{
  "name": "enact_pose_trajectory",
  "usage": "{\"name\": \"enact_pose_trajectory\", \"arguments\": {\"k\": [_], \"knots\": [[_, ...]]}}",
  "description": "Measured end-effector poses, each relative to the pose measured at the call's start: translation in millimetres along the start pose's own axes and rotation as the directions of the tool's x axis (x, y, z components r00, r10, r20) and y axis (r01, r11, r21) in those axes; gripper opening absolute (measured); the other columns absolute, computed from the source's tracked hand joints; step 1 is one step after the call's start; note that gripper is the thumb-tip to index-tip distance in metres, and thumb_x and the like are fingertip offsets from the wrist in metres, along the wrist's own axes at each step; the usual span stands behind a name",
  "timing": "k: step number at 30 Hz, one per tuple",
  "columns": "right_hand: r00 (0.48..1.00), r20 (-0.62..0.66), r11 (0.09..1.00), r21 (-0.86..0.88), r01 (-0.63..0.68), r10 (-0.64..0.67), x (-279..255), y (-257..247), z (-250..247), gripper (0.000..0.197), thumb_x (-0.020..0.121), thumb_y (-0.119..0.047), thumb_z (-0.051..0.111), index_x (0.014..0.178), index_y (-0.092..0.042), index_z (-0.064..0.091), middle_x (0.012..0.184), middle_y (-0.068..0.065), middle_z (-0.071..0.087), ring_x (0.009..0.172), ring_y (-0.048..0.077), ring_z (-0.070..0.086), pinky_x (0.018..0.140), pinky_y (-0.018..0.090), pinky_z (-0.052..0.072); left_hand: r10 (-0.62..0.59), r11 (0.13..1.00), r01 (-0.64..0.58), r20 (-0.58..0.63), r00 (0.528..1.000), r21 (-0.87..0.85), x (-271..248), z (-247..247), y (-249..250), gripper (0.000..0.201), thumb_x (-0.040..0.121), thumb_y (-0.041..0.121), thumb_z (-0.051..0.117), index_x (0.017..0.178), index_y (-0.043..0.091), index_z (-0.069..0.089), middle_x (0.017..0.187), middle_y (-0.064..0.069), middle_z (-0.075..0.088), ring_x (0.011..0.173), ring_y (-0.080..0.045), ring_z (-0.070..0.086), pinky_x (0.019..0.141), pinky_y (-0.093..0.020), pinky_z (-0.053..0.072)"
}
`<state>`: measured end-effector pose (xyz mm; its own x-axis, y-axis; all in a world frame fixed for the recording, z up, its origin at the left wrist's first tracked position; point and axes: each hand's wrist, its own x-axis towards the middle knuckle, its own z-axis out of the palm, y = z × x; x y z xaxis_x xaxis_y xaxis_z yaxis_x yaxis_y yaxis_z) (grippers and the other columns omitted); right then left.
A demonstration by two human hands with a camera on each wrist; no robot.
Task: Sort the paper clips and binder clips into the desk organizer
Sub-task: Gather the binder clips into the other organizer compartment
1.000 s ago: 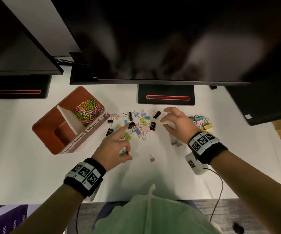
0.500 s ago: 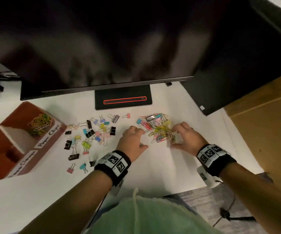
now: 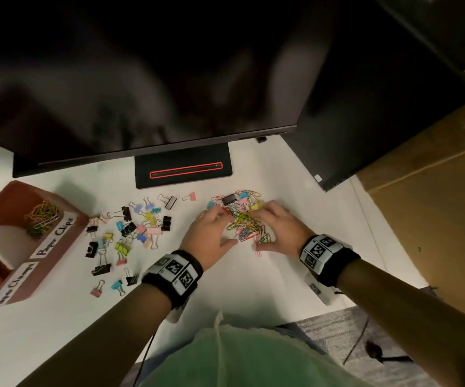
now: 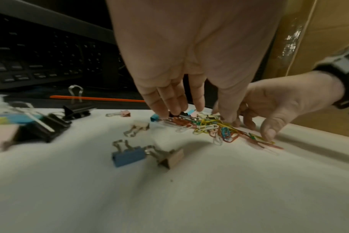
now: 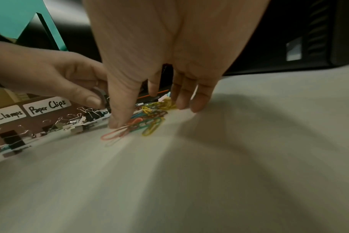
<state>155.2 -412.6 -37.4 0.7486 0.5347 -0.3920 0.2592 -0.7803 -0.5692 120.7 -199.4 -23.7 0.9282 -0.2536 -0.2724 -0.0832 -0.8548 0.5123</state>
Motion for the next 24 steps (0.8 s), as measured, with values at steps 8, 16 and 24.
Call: {"name": "enact_pose_trajectory", "arguments": {"k": [8,16,24], "knots": [[0.998,-0.045,0.999,-0.031,-0.044,0.042,24.3,-21.9,10.9,0.049,0.073,-0.031,0.074,0.118,-0.02,0.057,0.118,0.01,0.048,0.108,0.029,0.042,0.097,0.042,0.041,-0.087,0.996,0.087,-0.014,0.996,0.014,16.5,13.6,-3.3,0.041,0.074,0.025,0.073,0.111,0.016,0.057,0.118,-0.006,0.047,0.106,-0.026,0.048,0.088,-0.041,0.047],[0.994,-0.106,1.0,0.011,-0.019,0.02,27.6,-11.7,4.6,0.022,0.081,-0.024,0.068,0.102,-0.014,0.069,0.107,0.007,0.066,0.103,0.029,0.056,0.091,0.032,0.042,-0.085,0.994,0.078,-0.083,0.993,-0.082,12.2,9.8,-23.1,0.018,0.084,0.012,0.061,0.101,0.01,0.065,0.103,-0.007,0.06,0.095,-0.026,0.056,0.087,-0.041,0.049],[0.983,-0.184,1.0,0.021,0.02,-0.016,24.5,-19.5,-11.4,0.024,0.085,-0.028,0.064,0.106,-0.016,0.068,0.107,0.005,0.07,0.097,0.024,0.064,0.086,0.035,0.052,-0.053,0.986,0.024,-0.169,0.984,-0.166,2.4,-10.8,-27.5,0.013,0.085,0.015,0.063,0.095,0.011,0.07,0.093,-0.004,0.065,0.085,-0.019,0.058,0.08,-0.029,0.049]]}}
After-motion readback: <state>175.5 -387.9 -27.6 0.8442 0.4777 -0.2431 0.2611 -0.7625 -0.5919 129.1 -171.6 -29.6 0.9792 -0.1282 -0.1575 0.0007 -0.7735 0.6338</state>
